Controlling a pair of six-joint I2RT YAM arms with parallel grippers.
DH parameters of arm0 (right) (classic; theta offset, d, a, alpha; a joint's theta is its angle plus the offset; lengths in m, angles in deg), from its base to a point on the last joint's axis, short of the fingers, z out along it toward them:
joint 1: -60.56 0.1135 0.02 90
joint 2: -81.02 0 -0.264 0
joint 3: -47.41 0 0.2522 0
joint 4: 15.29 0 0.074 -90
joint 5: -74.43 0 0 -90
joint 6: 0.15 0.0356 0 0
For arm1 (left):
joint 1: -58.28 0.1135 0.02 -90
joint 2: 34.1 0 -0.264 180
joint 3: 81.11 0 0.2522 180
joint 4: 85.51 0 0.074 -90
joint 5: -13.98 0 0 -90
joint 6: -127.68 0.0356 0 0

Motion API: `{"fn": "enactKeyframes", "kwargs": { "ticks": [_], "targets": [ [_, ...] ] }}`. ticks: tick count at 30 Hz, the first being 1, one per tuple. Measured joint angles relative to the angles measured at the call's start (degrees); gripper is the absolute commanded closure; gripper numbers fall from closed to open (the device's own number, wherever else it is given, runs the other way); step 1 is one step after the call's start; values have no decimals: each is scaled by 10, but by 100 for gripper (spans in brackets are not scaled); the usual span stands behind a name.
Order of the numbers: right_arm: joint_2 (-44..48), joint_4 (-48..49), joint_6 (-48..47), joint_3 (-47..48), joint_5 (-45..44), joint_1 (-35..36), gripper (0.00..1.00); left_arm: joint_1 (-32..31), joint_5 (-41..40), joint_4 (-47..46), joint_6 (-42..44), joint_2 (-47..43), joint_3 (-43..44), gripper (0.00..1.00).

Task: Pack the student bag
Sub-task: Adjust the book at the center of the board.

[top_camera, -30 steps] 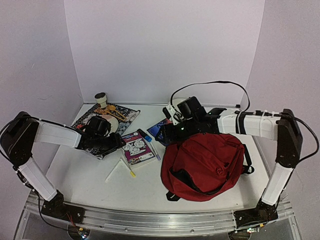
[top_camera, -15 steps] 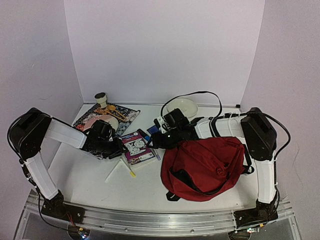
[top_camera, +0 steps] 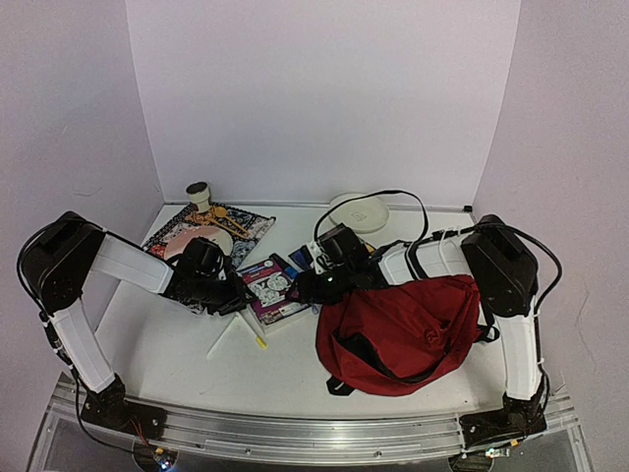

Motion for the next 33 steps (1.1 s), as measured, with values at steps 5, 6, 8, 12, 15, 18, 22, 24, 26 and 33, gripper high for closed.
{"fn": "enactKeyframes", "kwargs": {
  "ticks": [5, 6, 8, 12, 15, 18, 22, 24, 26, 33],
  "targets": [
    [10, 24, 1, -24, 0, 5, 44, -7, 0, 0, -5, 0, -1, 62],
    [14, 27, 1, -31, 0, 8, 44, -9, 1, 0, -6, -1, -1, 63],
    [23, 30, 1, -45, -1, 14, 44, -13, 2, 1, -10, -3, -1, 64],
    [40, 29, 1, -66, -4, 25, 43, -18, 3, 1, -20, -10, -9, 68],
    [53, 24, -1, -80, -11, 30, 43, -19, 2, -2, -29, -18, -16, 76],
    [65, 12, -8, -87, -23, 34, 42, -20, 2, -10, -44, -32, -26, 84],
    [76, -5, -30, -88, -47, 40, 39, -22, 2, -25, -63, -40, -34, 87],
    [84, -13, -42, -88, -60, 43, 38, -24, 2, -31, -72, -40, -35, 86],
    [92, -19, -54, -88, -74, 46, 37, -27, 2, -37, -81, -40, -35, 81],
    [116, -29, -86, -88, -113, 54, 33, -33, -5, -63, -114, -38, -43, 57]
  ]
}}
